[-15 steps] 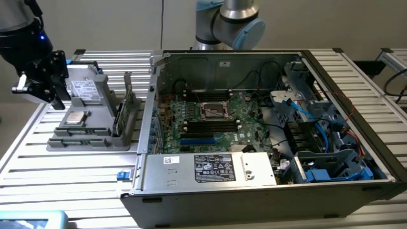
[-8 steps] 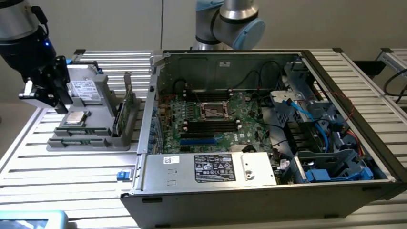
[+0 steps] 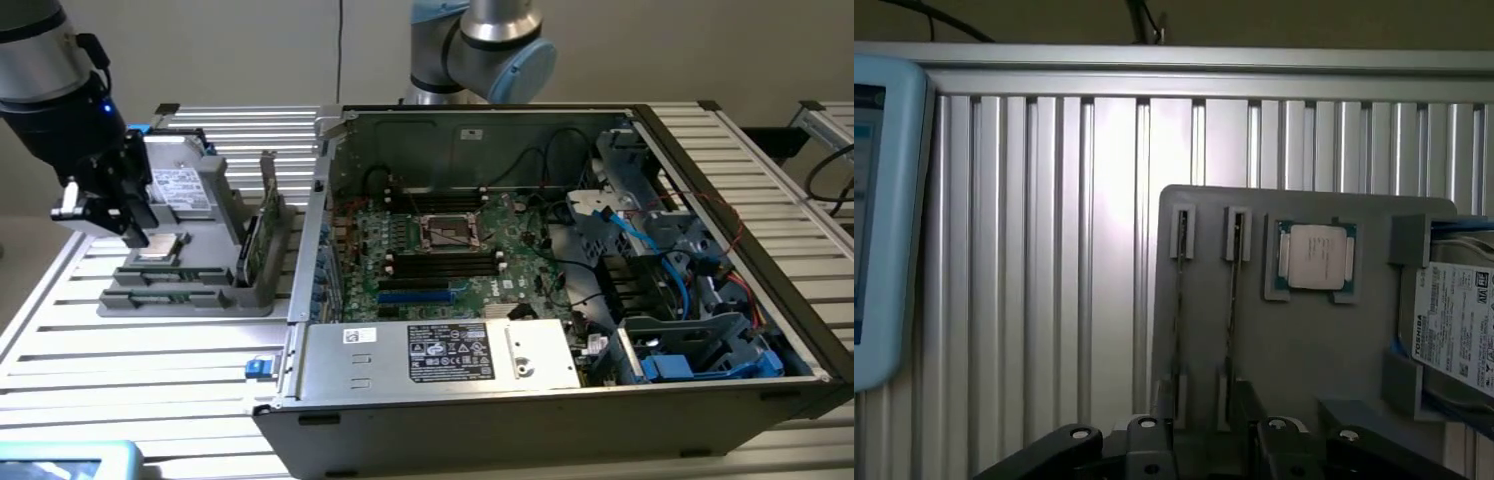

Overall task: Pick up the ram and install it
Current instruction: 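Pick up the ram and move it above insertion slot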

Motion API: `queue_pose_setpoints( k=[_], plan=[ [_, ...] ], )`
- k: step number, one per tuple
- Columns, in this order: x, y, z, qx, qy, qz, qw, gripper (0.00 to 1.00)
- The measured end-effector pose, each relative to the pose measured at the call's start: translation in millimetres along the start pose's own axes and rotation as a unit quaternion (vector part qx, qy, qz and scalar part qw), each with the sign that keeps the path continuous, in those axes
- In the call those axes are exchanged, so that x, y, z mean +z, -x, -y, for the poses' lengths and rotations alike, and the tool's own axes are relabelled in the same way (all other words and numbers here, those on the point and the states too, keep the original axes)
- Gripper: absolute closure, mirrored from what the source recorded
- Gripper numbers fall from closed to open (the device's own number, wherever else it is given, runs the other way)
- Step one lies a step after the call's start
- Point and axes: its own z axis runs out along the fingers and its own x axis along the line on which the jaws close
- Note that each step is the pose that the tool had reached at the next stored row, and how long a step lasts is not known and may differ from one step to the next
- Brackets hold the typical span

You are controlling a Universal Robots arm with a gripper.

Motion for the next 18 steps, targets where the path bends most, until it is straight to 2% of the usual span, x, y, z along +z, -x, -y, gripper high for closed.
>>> queue_pose_setpoints(
  k=[5, 8, 10, 14, 18],
  plan=[
    [9.2, -0.3, -0.1, 0.0, 0.0, -0.0002, 1.0, 0.64],
    [13.9, -0.7, 0.0, 0.0, -0.0001, -0.0013, 1.0, 0.64],
    [16.0, -0.9, 0.0, 0.0, -0.0004, -0.0033, 1.0, 0.64],
    [19.5, -1.2, 0.0, 0.0, -0.0015, -0.0094, 1.0, 0.64],
    [26.5, -1.3, 0.0, 0.0, -0.0029, -0.0099, 0.9999, 0.64]
  ],
)
